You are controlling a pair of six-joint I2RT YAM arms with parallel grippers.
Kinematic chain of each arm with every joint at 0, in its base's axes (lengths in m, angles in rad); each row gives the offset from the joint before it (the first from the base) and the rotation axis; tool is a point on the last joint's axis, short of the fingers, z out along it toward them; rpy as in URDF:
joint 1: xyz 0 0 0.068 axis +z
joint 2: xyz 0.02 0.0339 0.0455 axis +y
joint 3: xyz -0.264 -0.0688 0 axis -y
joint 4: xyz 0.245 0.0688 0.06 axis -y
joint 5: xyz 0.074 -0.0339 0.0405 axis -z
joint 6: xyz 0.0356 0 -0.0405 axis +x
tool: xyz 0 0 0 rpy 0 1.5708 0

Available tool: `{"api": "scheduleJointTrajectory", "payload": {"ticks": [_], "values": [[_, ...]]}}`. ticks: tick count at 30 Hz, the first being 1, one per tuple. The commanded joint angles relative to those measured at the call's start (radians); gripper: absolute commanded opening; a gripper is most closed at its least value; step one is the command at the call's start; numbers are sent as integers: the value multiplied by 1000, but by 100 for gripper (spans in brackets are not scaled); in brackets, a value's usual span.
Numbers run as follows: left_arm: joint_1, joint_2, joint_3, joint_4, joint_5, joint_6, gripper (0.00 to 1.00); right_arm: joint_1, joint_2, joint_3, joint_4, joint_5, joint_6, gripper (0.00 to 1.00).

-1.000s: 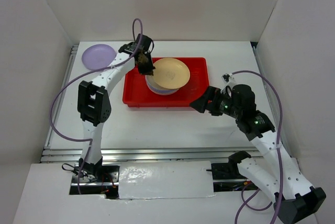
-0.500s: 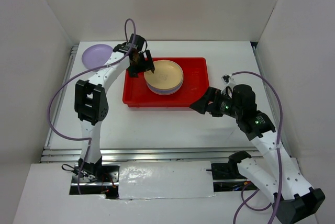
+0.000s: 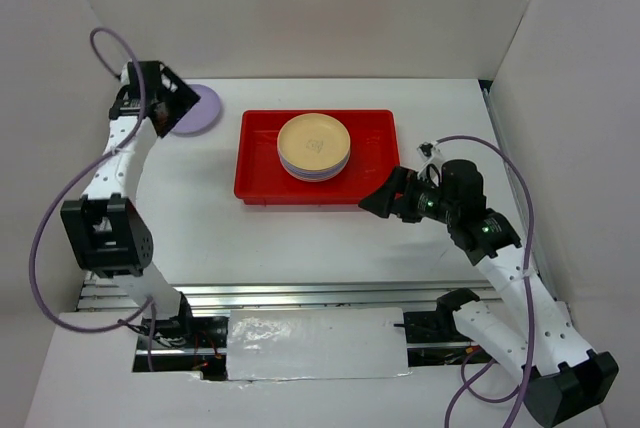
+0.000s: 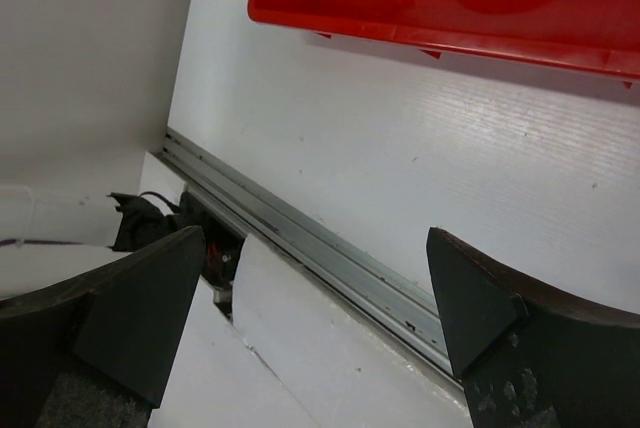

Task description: Place the plates into the plastic bin on the countertop

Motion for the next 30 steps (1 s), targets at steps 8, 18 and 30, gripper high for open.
{"api": "scheduleJointTrajectory", "payload": {"ticks": [8, 18, 30], "values": [[264, 195, -366, 616, 146, -227, 99, 33, -40, -68, 103, -113, -7, 100], [307, 381, -261, 585, 61, -336, 99, 73, 10, -88, 97, -118, -63, 100], [281, 691, 230, 153, -50, -319, 76, 81, 79, -39, 76, -101, -123, 100]]}}
